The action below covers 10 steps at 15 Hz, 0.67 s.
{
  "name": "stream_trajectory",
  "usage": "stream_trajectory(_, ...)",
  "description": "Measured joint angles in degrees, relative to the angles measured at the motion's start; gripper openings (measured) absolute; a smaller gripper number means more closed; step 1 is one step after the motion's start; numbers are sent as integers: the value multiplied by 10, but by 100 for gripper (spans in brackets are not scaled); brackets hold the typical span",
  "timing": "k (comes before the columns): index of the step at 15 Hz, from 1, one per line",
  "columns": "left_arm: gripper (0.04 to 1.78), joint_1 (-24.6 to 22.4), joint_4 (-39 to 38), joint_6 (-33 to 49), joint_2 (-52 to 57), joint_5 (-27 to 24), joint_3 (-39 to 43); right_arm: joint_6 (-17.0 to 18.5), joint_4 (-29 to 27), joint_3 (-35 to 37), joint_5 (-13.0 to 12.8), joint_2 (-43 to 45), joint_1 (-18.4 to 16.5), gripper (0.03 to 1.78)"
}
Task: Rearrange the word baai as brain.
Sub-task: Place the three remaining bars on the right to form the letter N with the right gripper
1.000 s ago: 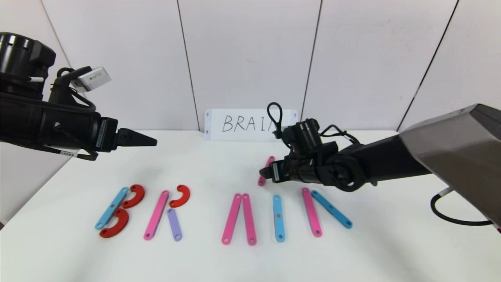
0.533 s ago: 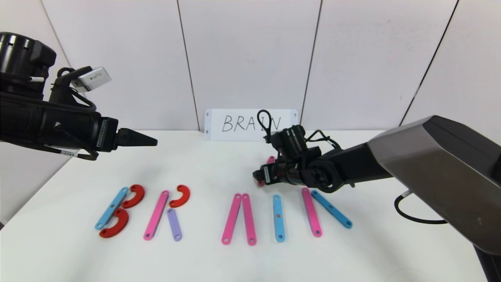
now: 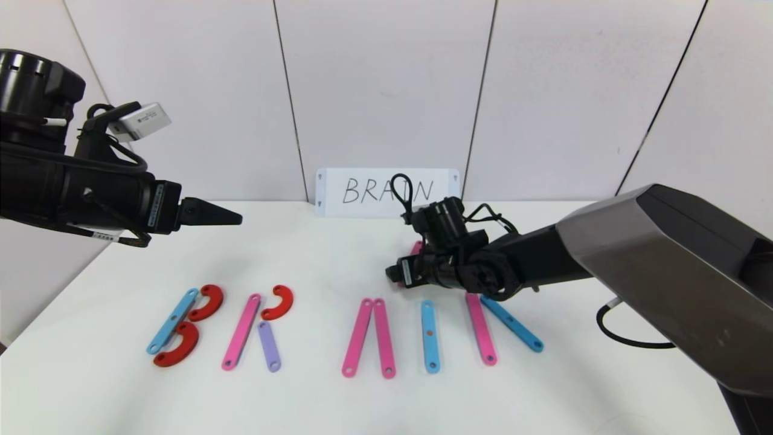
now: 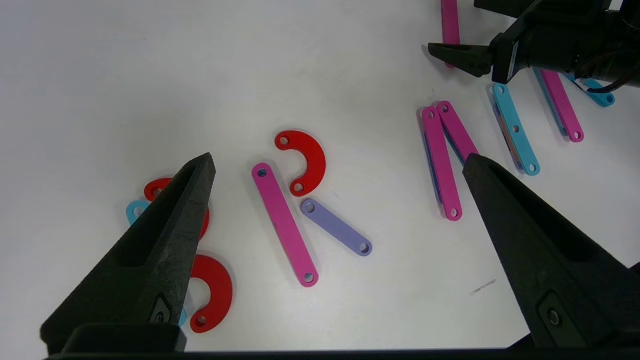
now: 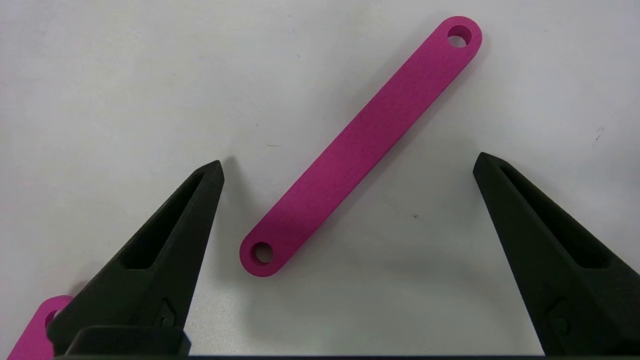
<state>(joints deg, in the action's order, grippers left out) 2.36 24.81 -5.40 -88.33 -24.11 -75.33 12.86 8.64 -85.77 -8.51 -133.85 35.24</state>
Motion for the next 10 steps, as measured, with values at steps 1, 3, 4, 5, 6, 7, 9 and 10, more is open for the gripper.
stream_trajectory(1,173,0,0,0,0,0,0,0,0,0,0,0,0,173)
stream_trajectory(3,173,0,0,0,0,0,0,0,-2,1,0,0,1,173)
stream_trajectory(4,173,0,0,0,0,0,0,0,-3,1,0,0,1,173)
stream_trajectory(5,173,0,0,0,0,0,0,1,-3,1,0,0,1,172)
stream_trajectory(6,173,0,0,0,0,0,0,1,-3,1,0,0,1,170)
stream_trajectory(7,173,0,0,0,0,0,0,1,-3,2,0,0,1,163)
stream_trajectory(9,173,0,0,0,0,0,0,1,-3,3,0,1,3,144)
stream_trajectory(10,173,0,0,1,0,0,0,1,-4,3,0,1,3,131)
